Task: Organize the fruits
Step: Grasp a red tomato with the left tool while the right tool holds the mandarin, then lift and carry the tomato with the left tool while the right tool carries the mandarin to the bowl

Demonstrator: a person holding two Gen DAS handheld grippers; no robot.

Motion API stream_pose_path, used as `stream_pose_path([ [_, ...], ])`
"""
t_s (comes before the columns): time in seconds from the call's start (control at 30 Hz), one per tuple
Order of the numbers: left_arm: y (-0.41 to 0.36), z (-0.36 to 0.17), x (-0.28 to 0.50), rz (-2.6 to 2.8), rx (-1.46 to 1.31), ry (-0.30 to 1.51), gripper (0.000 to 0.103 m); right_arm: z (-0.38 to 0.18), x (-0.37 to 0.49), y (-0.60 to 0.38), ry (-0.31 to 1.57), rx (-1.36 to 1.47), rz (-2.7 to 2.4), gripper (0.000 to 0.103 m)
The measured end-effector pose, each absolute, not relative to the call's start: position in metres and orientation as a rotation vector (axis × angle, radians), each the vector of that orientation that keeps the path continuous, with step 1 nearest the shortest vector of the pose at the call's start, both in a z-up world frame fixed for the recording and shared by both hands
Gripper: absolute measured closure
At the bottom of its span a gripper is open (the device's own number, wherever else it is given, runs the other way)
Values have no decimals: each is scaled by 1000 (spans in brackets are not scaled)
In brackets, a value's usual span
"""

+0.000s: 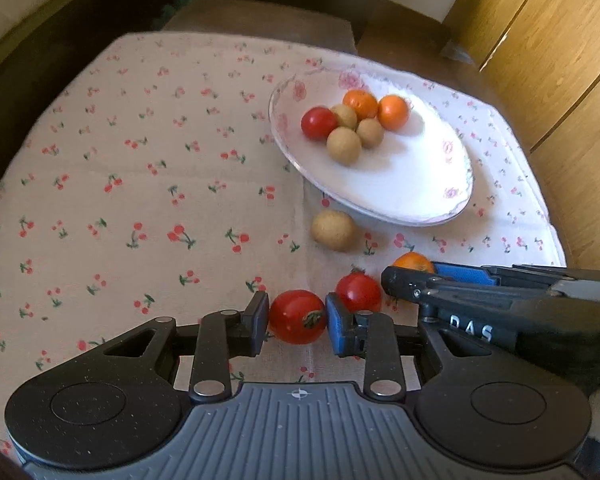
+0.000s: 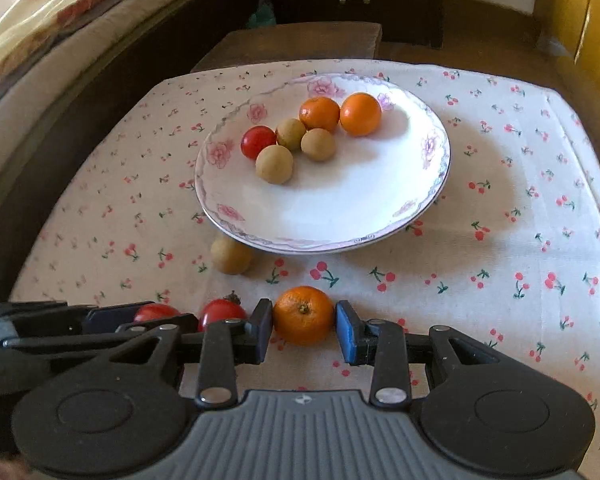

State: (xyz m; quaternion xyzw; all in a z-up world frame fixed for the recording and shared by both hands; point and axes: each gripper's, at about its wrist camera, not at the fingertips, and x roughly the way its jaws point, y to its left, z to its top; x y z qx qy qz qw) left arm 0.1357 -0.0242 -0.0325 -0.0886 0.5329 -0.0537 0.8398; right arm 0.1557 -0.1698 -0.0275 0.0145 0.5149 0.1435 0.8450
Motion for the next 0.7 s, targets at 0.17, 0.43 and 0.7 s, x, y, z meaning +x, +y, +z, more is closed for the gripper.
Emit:
stream_pose_path([
  [0.17, -27, -32, 138, -109, -176, 1116, 65, -27, 155, -173, 1087, 31, 302, 68],
  [0.43, -26, -24, 126, -127, -165, 1110, 66, -24, 145, -173, 1093, -2, 307, 68],
  [0.7, -31, -22, 120, -128, -145, 1111, 61, -25, 142, -181, 1094, 20, 316, 68],
])
